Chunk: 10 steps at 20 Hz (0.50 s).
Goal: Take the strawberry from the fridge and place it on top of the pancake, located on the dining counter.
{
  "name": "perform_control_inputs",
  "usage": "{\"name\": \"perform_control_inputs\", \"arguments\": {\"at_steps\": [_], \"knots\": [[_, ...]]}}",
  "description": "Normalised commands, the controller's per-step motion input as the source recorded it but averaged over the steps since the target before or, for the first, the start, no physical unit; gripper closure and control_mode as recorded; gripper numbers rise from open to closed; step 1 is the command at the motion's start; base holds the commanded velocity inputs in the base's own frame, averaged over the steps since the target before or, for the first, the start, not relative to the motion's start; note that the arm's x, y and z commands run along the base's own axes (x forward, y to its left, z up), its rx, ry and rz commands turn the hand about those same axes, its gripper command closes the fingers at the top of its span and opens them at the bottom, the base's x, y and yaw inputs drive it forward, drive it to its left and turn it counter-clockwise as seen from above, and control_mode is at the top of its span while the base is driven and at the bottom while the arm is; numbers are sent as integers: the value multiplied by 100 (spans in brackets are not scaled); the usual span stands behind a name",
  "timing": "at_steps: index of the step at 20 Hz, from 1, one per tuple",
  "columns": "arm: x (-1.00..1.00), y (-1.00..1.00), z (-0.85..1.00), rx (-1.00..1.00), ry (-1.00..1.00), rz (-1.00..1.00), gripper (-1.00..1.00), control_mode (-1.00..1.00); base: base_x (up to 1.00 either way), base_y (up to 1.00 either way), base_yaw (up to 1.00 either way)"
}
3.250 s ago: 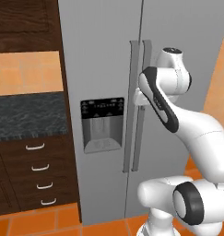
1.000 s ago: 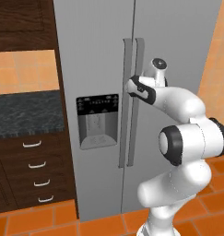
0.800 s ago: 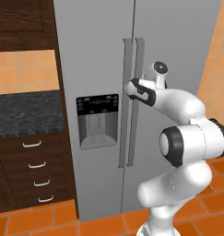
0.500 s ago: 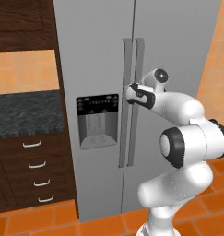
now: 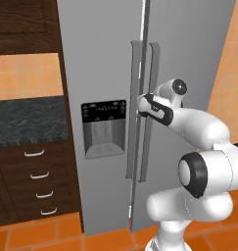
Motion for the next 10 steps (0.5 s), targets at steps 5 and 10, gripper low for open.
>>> {"name": "perform_control_inputs", "arguments": {"at_steps": [5, 10], "knots": [[-100, -62, 3, 8, 9, -1, 100, -100, 0, 0, 0], [-98, -83, 0, 11, 24, 0, 100, -100, 0, 0, 0]]}}
